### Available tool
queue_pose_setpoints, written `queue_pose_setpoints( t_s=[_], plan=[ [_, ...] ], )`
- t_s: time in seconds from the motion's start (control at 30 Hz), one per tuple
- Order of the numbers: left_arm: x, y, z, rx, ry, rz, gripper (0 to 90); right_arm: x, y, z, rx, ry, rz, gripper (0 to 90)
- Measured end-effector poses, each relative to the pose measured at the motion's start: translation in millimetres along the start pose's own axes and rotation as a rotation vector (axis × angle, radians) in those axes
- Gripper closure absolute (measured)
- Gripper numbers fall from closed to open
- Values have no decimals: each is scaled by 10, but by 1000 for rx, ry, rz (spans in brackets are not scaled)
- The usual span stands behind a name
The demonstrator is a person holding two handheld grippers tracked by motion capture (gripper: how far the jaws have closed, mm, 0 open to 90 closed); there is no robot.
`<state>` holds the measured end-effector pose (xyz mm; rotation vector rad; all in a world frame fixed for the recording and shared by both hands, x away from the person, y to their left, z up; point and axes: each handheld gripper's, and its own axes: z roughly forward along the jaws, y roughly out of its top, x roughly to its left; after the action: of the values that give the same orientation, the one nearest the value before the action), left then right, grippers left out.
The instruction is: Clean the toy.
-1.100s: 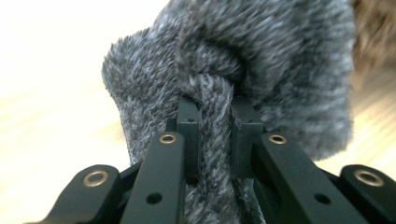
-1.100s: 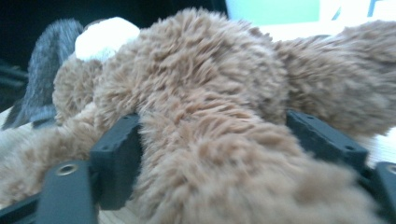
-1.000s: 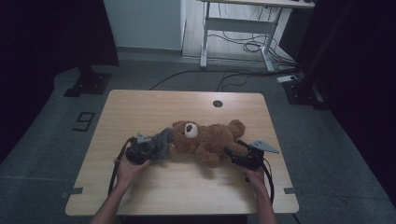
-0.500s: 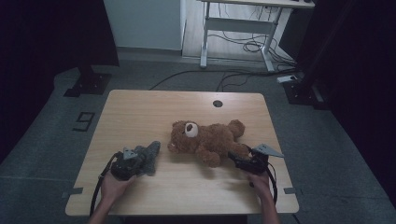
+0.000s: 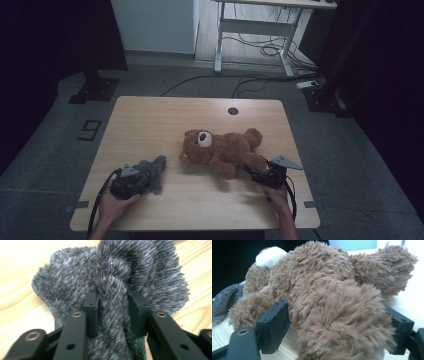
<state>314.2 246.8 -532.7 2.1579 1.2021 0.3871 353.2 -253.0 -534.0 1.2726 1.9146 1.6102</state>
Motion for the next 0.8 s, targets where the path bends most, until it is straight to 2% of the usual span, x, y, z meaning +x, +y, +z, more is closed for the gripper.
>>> queue_pose_setpoints(
  t_s=[0.27, 0.43, 0.67, 0.73, 0.8],
  plan=[
    [11, 36, 60, -4, -41, 33, 446, 0, -15, 4, 5, -2, -2, 201],
    [-2, 33, 19, 8, -62, 36, 385, 5, -19, 3, 5, -3, -6, 201],
    [-58, 43, -235, -62, -39, 52, 256, -6, -17, -14, 2, -3, -1, 201],
    [-58, 61, -310, -100, -23, 44, 262, -3, -15, -17, 1, -4, -3, 201],
    [-66, 80, -337, -108, -21, 50, 260, 2, -13, -22, 0, -2, -3, 201]
  ],
)
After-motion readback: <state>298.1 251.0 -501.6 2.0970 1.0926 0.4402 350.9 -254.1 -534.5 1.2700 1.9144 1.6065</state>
